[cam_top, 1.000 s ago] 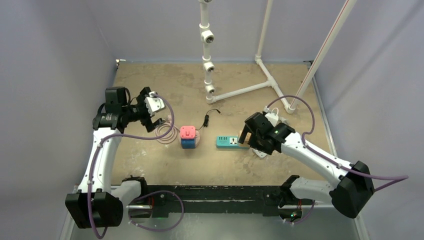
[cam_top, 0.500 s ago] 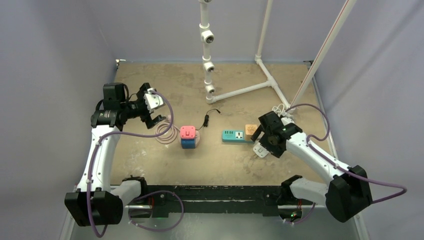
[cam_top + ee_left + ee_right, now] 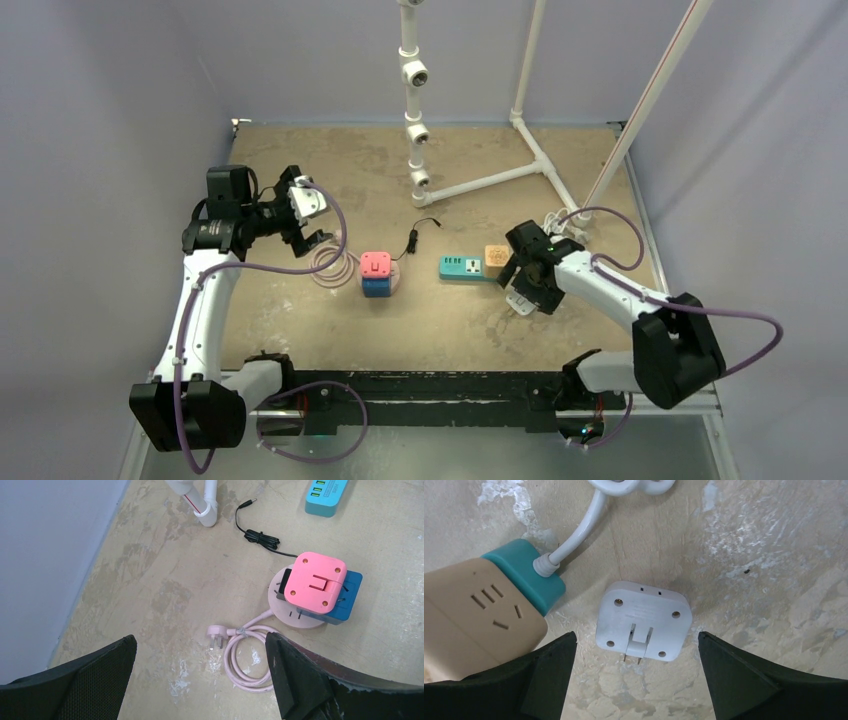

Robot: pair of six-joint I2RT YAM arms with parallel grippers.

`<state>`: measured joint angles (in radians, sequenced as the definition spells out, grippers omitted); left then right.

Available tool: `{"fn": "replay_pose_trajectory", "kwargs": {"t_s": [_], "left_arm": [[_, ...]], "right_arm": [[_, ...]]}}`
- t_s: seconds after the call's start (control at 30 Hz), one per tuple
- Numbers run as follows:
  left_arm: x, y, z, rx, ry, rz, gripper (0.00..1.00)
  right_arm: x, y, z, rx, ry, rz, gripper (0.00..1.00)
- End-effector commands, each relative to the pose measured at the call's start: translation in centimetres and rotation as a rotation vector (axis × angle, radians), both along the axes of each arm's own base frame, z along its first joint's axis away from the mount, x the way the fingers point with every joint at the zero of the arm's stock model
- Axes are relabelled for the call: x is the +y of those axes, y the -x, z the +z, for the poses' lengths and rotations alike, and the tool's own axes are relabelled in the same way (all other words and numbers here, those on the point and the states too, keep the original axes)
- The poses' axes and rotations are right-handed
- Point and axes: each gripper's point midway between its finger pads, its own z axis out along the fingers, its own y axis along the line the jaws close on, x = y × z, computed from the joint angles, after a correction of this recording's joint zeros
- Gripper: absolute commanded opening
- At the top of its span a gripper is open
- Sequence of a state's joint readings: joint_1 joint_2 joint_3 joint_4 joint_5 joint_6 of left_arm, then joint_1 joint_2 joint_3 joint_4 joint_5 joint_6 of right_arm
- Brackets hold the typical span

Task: Insert the plug
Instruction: Pick up the plug from the center of the board.

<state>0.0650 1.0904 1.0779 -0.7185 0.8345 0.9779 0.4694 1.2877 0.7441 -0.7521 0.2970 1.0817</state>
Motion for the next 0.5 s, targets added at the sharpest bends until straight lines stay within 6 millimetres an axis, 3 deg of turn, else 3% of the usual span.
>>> {"fn": "replay_pose_trajectory", "kwargs": {"t_s": [0.0,0.07,0.37,0.47], "left_arm": [[0.0,-0.5,1.0,-0.030,0.016,0.005,0.99],[0.0,-0.5,0.9,-0.029,0.016,0.007,0.99],[-0.4,-0.5,1.6,-0.038,0.037,-0.006,0.99],[-1.1,-0.2,2.9,-0.054,0.077,-0.041,0.99]], "right_arm": [[0.3,-1.5,-0.7,-0.035,0.002,-0.014,0.90],[0.3,-1.5,-1.2,-0.028,0.006,-0.013,0.84],[0.5,-0.6,-3.0,-0.004,-0.004,0.016,0.76],[1.2,0.0,-3.2,-0.006,-0.016,0.052,0.59]]}}
